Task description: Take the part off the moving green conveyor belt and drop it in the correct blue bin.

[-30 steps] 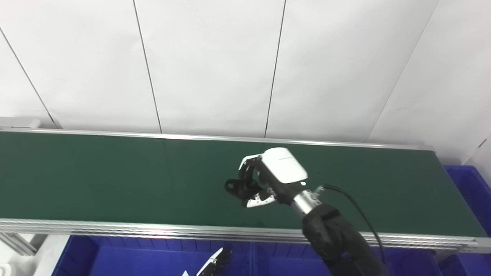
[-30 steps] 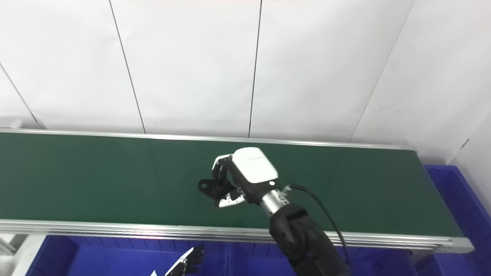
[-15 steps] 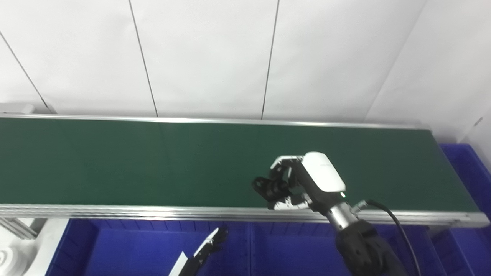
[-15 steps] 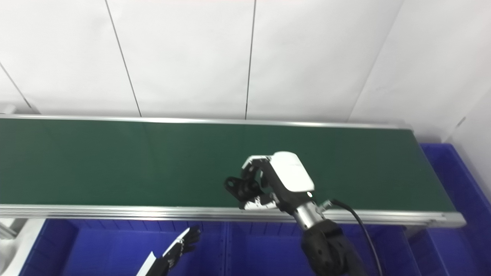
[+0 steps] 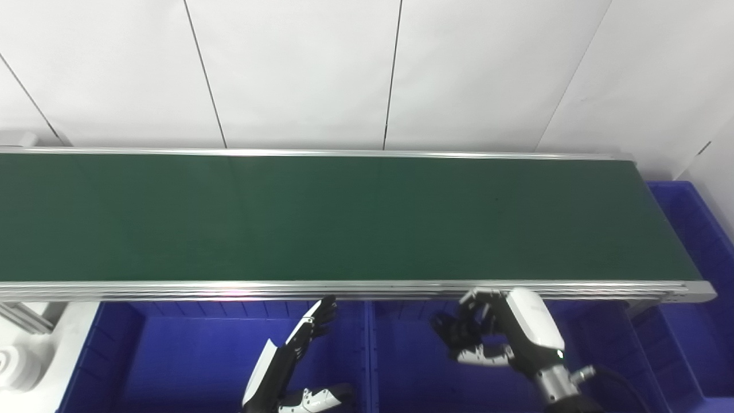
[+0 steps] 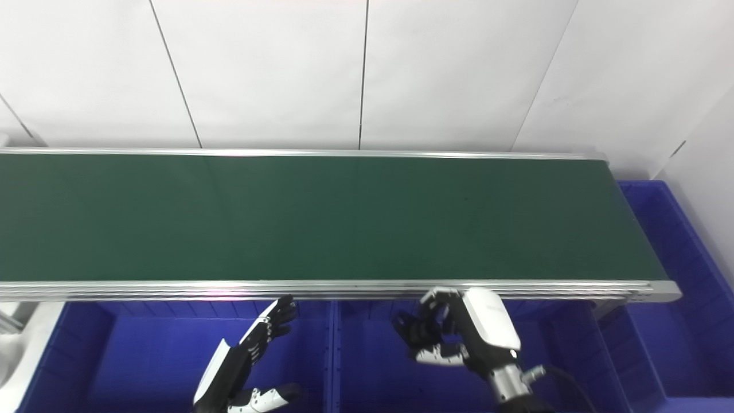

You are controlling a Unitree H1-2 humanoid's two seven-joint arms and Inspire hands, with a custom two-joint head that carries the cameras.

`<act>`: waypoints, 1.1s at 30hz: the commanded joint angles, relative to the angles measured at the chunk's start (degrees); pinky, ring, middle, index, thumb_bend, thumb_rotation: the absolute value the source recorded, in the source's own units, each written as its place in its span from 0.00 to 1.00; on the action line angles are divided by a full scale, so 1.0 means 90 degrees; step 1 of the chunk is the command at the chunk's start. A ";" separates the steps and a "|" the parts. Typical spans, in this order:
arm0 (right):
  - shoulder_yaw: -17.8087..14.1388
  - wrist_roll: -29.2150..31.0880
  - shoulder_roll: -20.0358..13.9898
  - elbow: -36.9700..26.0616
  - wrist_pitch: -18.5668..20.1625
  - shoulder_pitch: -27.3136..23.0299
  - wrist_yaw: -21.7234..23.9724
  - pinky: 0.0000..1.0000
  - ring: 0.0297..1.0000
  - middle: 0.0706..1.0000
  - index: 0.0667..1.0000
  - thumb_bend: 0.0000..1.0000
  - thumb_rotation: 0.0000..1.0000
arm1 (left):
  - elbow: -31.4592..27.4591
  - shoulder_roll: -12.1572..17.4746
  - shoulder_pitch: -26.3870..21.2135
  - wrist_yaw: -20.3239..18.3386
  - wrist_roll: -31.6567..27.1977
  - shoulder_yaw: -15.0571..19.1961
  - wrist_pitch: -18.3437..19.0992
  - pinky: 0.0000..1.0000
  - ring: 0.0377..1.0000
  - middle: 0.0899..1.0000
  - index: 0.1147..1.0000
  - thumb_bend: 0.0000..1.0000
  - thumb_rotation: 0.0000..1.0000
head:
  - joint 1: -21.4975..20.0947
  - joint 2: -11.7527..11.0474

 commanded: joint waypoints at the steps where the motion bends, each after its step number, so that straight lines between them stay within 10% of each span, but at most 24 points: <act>1: -0.0076 0.0063 -0.0022 0.0203 -0.0155 -0.0050 -0.0278 0.29 0.36 0.41 0.48 0.52 0.00 | -0.0196 -0.0036 0.0009 -0.0042 0.0103 0.0071 -0.0140 0.88 0.91 0.92 0.92 0.70 0.62 | 0.0014 0.0005; 10: -0.0038 -0.0011 0.0162 0.0918 -0.0021 -0.0164 -0.0456 0.47 0.54 0.44 0.50 0.52 0.00 | -0.0214 -0.0063 0.0034 -0.0087 0.0225 0.0195 -0.0140 0.87 0.91 0.92 0.91 0.69 0.61 | 0.0003 -0.0026; 12: -0.0080 0.0084 0.0260 0.0699 0.0179 -0.0071 -0.0322 0.51 0.58 0.55 0.48 0.51 0.08 | -0.0218 -0.0074 0.0037 -0.0098 0.0205 0.0208 -0.0140 0.87 0.90 0.92 0.91 0.69 0.60 | 0.0007 -0.0035; 15: -0.0117 0.0191 0.0379 0.0449 0.0167 0.0078 -0.0363 0.60 0.69 0.74 0.78 0.56 0.38 | -0.0217 -0.0070 0.0036 -0.0119 0.0103 0.0190 -0.0141 0.87 0.90 0.91 0.91 0.68 0.57 | 0.0010 -0.0056; 33: 0.0170 0.0944 0.1147 -0.1847 -0.0102 0.1167 -0.0154 0.73 0.80 0.84 0.88 0.62 0.59 | -0.0048 0.0046 -0.0034 0.0039 0.0083 0.0069 -0.0142 0.86 0.90 0.91 0.91 0.68 0.59 | 0.0040 -0.0266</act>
